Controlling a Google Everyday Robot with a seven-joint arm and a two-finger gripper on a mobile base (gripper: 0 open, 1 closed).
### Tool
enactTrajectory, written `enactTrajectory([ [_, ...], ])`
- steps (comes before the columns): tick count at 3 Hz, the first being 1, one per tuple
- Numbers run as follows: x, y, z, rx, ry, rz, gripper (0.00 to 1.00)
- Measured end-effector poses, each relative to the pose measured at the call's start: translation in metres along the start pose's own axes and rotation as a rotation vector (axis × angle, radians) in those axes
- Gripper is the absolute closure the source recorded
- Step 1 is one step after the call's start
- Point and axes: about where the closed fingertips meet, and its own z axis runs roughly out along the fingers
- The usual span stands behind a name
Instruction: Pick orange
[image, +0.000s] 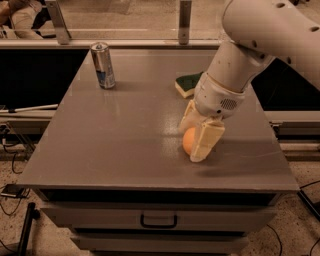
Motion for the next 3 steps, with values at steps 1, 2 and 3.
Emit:
enactTrajectory([
  [1, -0.015, 0.009, 0.002, -0.041, -0.057, 0.001, 0.62],
  [2, -0.026, 0.010, -0.009, -0.043, -0.107, -0.017, 0.86],
  [3, -0.033, 0.004, -0.030, -0.013, -0.169, -0.027, 1.00],
])
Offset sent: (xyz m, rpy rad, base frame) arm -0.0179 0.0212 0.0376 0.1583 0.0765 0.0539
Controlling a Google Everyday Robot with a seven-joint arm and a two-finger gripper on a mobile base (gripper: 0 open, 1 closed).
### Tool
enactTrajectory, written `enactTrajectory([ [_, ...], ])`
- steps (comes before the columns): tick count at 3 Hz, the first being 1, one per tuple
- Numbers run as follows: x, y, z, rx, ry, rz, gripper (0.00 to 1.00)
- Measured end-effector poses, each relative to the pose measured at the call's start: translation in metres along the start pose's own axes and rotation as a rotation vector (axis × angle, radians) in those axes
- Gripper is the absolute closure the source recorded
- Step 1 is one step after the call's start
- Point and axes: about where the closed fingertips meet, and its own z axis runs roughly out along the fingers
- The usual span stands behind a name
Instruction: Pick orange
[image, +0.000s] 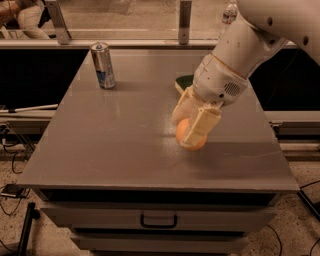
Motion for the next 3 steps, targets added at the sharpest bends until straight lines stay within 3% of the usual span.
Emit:
enactTrajectory([
  [1, -0.006, -0.005, -0.011, 0.014, -0.042, 0.002, 1.00],
  [2, -0.026, -0.008, -0.021, 0.015, -0.133, -0.011, 1.00],
  [3, -0.028, -0.011, -0.021, 0.024, -0.136, -0.012, 1.00],
])
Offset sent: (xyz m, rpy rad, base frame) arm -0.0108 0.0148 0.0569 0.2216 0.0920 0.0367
